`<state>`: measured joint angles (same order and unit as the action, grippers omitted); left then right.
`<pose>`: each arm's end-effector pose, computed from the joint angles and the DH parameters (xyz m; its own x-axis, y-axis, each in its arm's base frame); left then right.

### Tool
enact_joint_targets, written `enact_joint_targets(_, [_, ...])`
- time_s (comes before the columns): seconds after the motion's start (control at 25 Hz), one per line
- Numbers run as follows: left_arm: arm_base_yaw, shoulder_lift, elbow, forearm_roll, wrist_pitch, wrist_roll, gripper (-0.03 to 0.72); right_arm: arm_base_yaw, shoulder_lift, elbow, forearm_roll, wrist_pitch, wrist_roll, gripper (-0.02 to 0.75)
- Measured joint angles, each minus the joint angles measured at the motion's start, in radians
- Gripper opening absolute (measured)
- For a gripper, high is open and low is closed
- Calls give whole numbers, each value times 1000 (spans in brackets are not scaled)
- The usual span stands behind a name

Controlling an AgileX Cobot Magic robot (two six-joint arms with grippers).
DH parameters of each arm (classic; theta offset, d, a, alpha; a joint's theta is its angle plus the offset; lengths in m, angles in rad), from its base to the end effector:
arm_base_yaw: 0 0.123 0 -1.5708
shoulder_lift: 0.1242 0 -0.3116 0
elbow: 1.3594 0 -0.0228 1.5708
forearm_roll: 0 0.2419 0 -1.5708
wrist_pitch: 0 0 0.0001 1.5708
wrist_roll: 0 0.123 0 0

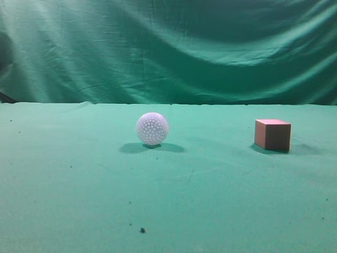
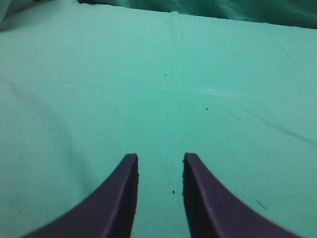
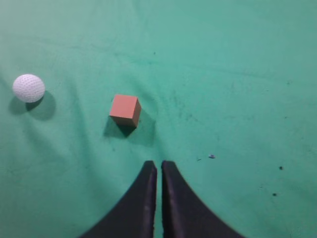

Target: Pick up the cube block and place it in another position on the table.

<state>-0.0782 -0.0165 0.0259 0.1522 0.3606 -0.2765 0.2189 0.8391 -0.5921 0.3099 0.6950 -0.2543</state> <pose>0.0480 0.0029 0.1641 -0.2756 -0.1122 -0.9547 -0.0102 0.9935 -0.1138 0.1371 0.0551 0.2737 -0.7164 -0.1726 -0.6760 -0.3509 0.9266 0.1354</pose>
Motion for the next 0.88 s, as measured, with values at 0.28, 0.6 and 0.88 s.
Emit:
enact_joint_targets(0.28, [0,0,0,0,0,0,262,127,335,-203,-38,61,54,0])
enact_joint_targets(0.6, [0,0,0,0,0,0,262,210,664,-397,-114,158,150,0])
enact_joint_targets(0.88, [0,0,0,0,0,0,262,216,822,-509,-128,209,155,132])
